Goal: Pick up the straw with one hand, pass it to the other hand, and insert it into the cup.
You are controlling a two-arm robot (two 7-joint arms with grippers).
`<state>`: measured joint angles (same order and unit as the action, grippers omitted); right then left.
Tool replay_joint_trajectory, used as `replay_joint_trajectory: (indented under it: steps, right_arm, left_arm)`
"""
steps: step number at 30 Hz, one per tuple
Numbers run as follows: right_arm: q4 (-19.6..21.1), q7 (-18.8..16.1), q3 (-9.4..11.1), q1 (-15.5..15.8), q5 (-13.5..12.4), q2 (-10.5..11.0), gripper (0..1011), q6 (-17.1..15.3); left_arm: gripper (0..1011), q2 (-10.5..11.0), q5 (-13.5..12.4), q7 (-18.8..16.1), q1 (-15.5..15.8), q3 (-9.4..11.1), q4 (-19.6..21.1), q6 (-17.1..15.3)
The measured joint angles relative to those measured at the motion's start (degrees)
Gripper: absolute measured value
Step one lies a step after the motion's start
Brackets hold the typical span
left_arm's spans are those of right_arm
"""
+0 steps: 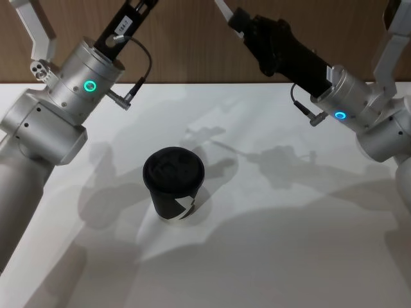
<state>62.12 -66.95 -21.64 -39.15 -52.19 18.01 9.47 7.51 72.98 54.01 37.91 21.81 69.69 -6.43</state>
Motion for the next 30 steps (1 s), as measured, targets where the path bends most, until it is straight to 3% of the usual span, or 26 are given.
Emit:
replay_joint_trajectory:
  steps: [9,16,26,27,30]
  right_arm:
    - [0.0,0.0,0.0,0.0,0.0,0.0,1,0.0]
    - [0.0,0.0,0.0,0.0,0.0,0.0,1,0.0]
    - [0.0,0.0,0.0,0.0,0.0,0.0,1,0.0]
    - [0.0,0.0,0.0,0.0,0.0,0.0,1,0.0]
    - [0.0,0.0,0.0,0.0,0.0,0.0,1,0.0]
  left_arm:
    - [992,0.3,-0.5,-0.3,0.7,0.7,0.0,1.0]
    - [834,0.4,-1.4,-1.0,1.3,1.4,-0.3,2.1]
    - [529,0.4,-2.0,-1.6,2.2,2.1,-1.4,3.2]
    - [462,0.4,-2.0,-1.6,2.3,2.2,-1.4,3.4]
    - [400,0.4,-2.0,-1.8,2.4,2.2,-1.5,3.6]
